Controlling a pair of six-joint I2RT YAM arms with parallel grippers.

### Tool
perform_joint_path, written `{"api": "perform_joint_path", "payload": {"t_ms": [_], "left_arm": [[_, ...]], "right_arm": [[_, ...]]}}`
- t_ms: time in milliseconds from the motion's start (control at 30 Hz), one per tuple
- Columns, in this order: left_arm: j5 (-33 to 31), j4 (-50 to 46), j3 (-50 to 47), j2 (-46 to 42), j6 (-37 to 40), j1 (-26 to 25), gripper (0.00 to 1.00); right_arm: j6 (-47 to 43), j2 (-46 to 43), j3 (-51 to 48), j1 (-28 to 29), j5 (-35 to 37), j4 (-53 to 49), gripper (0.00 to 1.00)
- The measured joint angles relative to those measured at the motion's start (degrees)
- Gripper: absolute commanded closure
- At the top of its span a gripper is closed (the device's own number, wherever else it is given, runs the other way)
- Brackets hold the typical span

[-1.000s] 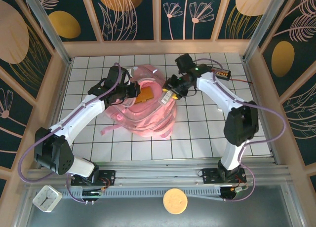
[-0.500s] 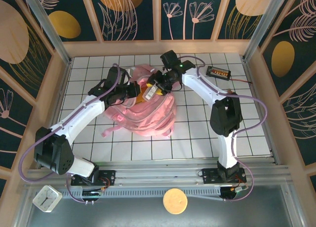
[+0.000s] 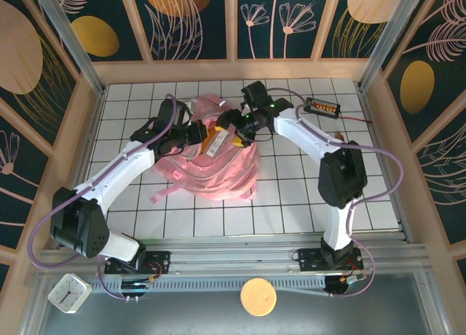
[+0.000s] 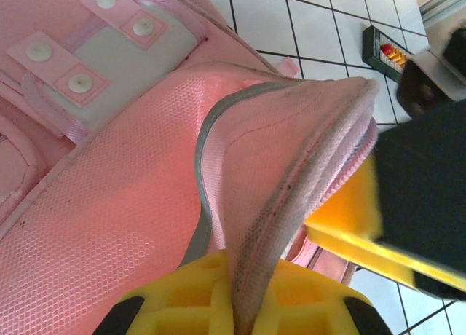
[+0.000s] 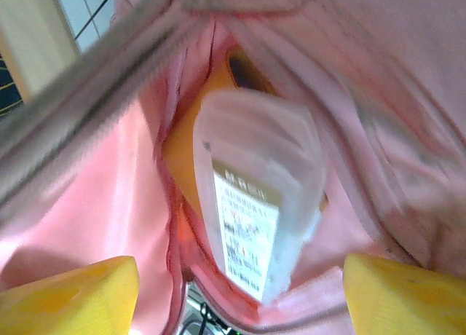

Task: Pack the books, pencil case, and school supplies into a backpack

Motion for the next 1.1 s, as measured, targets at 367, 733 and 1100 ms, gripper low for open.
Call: {"api": "perform_joint_path", "payload": {"t_ms": [367,733,1100], "left_arm": [[0.3,0.0,0.0,0.0,0.0,0.0,1.0],[1.6,0.5,-0.7,0.0,-0.2,0.0,1.0],[3.1,3.3,-3.0,-0.6,-1.4,0.0,0.7]], "right_arm": [[0.0,-6.5,-13.0,-1.7,-3.0,10.8,0.65],[0.4,2.7,-6.7,0.0,-4.6,14.4,0.69],[-1.3,1.1,-8.2,1.3,-5.4,17.3,0.46]]}}
